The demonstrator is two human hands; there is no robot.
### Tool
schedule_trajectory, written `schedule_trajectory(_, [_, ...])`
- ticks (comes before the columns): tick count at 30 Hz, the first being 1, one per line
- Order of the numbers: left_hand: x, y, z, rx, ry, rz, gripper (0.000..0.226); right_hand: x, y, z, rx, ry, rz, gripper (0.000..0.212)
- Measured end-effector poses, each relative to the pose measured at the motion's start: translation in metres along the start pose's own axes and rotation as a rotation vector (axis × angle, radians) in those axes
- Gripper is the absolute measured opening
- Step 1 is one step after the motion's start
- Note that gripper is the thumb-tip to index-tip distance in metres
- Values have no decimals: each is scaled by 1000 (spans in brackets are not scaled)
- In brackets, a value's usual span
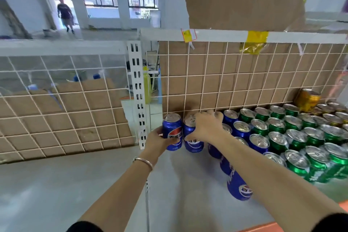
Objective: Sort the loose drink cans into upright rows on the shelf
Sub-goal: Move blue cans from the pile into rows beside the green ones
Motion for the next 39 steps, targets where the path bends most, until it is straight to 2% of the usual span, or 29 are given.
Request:
schedule_trajectory(6, [-3,14,22,37,23,50,64,13,5,29,49,-39,-36,75])
schedule_trajectory(10, [-11,30,30,-17,9,75,57,21,13,40,16,-59,-127,83])
schedule_trajectory(15, [-32,31,42,47,30,139,74,20,25,49,-18,-65,-195,87])
schedule_trajectory(21, [-25,33,35,25,60,169,71,18,30,46,-5,-1,-195,88])
schedule_trajectory(28, [-20,31,28,1,49,207,66,18,29,22,139,-33,-84,87])
schedule_trajectory(32, [-19,31,13,-4,79,287,54,23,15,12,196,-55,25,74])
schedule_trajectory(36, [-24,45,-7,-53,100,230,46,14,6,-1,129,-112,127,60])
schedule_trajectory(39, [-25,64,-16,-88,125,292,42,9,9,-14,59,-168,124,64])
Point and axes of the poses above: each hand's wrist, its own z-axis towards the middle knuckle, its own y-axis out of the palm, x = y × z, the point moved 7 cm from there along z, towards the middle knuckle, and after that the axes turned 1 degree about -x, right-handed, at the moved point
